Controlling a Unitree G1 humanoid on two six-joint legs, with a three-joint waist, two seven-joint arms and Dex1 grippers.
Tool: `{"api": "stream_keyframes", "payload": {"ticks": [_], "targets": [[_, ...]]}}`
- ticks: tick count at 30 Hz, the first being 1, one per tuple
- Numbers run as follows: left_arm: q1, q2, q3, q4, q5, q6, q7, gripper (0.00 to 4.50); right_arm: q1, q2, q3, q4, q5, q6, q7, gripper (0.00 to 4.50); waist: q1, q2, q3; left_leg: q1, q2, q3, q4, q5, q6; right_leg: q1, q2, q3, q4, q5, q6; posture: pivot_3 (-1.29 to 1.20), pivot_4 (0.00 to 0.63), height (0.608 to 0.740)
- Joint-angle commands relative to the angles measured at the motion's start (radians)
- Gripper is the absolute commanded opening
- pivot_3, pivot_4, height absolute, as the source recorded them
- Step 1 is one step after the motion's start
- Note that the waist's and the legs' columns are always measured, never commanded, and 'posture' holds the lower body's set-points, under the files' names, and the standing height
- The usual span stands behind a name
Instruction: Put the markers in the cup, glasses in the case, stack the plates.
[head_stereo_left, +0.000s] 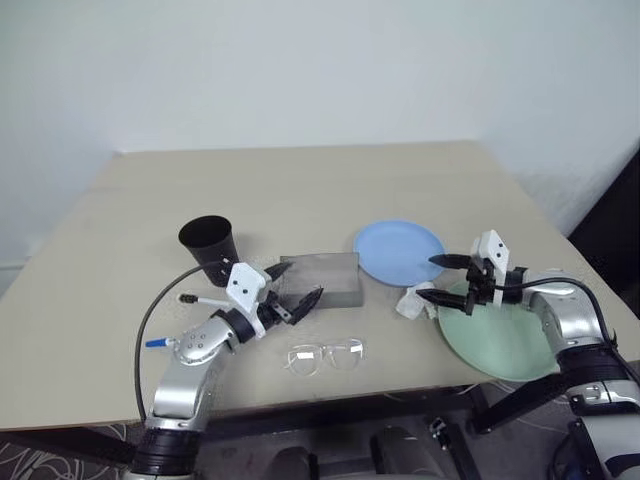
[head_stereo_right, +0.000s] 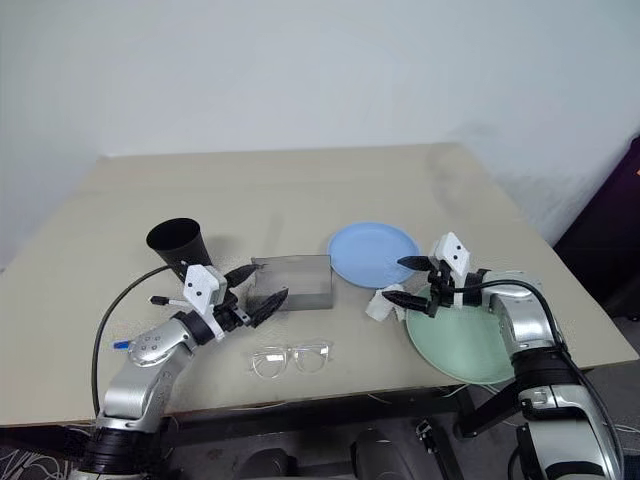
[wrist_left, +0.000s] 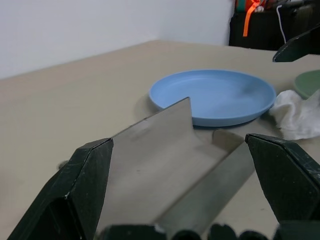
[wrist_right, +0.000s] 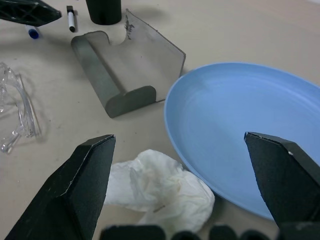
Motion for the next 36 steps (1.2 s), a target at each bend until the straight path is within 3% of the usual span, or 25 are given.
{"api": "stream_keyframes", "payload": {"ticks": [1,7,14,27,32,36], "targets": [[0.007,-0.011,-0.016,-0.063,0.003,-0.009,0.017,4.5,-0.037,-0.024,-0.027,-0.036,0.019,0.012,0.005,4.48,0.0,0.0,0.0,0.0,0.0,0.0,0.0,0.0,0.0,0.0,0.0,0.0,0.0,0.0,0.0,0.0,0.0,0.74],[0.052,-0.052,-0.043,-0.12,-0.002,-0.002,0.058,4.5,-0.093,-0.061,-0.038,0.034,0.003,-0.011,0.027,4.48,0.0,0.0,0.0,0.001,0.0,0.001,0.001,0.0,0.0,0.001,0.0,0.0,0.0,0.0,0.0,0.0,0.0,0.74],[0.058,-0.028,-0.038,-0.105,0.0,-0.012,0.047,4.5,-0.078,-0.078,-0.049,0.054,0.002,-0.029,0.025,4.48,0.001,0.0,0.0,0.001,0.0,0.001,0.0,0.0,0.0,0.001,0.0,0.0,0.0,0.0,0.0,0.0,0.0,0.74],[0.01,0.088,0.06,-0.034,-0.041,-0.024,-0.048,4.5,0.007,-0.012,-0.035,-0.153,0.016,0.066,-0.061,4.48,0.0,0.001,0.0,0.002,0.0,0.001,0.001,0.0,0.0,0.001,0.0,0.001,0.0,0.0,0.0,0.0,0.0,0.74],[-0.008,0.095,0.047,-0.056,-0.052,0.001,-0.068,4.5,0.0,-0.042,-0.067,-0.129,0.02,0.065,-0.062,4.48,0.005,0.0,0.0,0.001,0.0,0.001,0.001,0.0,0.0,0.001,0.0,0.001,-0.001,0.0,0.0,0.0,0.0,0.74],[0.007,0.096,-0.007,-0.109,-0.072,0.042,-0.109,4.5,-0.009,-0.142,-0.124,0.008,-0.003,0.053,-0.077,4.48,0.016,0.0,0.0,0.0,-0.001,0.001,0.0,0.0,0.0,0.0,-0.001,0.001,-0.001,0.0,0.0,0.0,0.0,0.74]]}}
